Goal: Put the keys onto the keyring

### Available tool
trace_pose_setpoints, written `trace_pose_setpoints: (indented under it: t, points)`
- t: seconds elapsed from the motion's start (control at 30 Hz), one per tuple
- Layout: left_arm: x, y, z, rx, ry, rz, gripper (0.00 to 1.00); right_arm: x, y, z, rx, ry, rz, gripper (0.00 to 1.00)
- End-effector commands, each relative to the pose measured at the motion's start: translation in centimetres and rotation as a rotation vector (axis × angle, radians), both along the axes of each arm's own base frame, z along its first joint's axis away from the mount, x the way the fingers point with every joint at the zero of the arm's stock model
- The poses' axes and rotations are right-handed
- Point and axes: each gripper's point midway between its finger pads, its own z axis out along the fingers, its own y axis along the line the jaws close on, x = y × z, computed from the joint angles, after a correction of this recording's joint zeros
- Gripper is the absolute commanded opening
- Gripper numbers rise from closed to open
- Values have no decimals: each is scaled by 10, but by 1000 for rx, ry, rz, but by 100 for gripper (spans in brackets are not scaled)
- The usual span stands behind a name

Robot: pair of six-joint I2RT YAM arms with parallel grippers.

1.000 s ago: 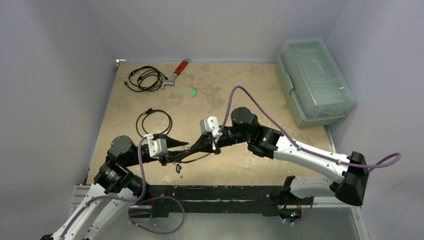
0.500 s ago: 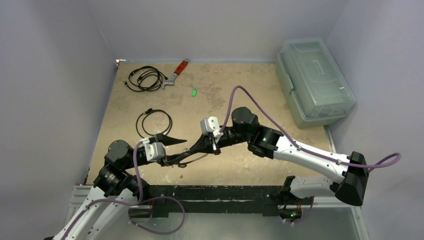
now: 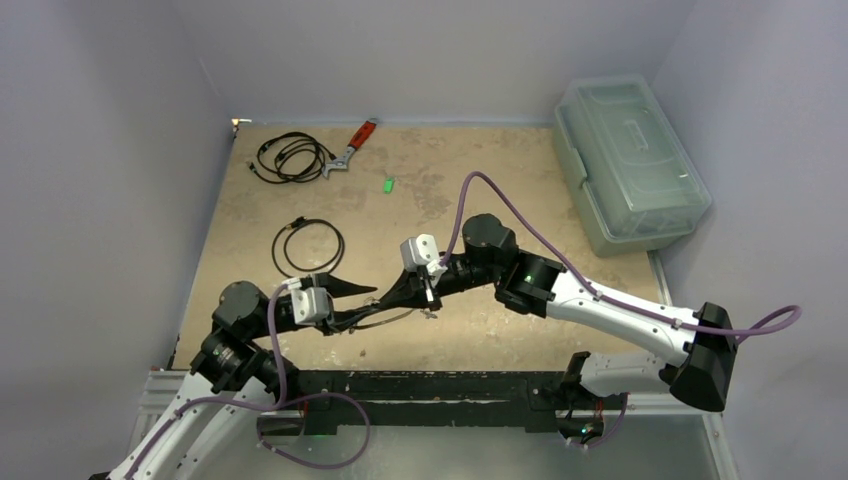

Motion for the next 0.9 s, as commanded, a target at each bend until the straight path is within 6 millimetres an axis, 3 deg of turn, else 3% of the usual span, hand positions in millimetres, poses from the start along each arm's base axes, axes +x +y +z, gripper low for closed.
trace_pose_setpoints:
  t: [0.0, 0.17, 0.27, 0.43, 0.77, 0.87]
  points:
    - [-8, -2, 9, -32, -42, -43, 32, -6, 5, 26, 78, -35, 46, 0]
    - [-15, -1, 12, -51, -65, -66, 31, -5, 8, 23, 71, -27, 53, 0]
    - [-18, 0, 13, -56, -73, -71, 25, -4, 9, 24, 71, -27, 53, 0]
    - [-15, 1, 10, -40, -72, -53, 0, -4, 9, 29, 81, -32, 46, 0]
    - [-5, 5, 15, -32, -51, 15, 0, 4, 6, 31, 80, -38, -14, 1]
    - [-3, 6, 17, -29, -43, 25, 0, 9, 2, 32, 79, -52, -51, 27]
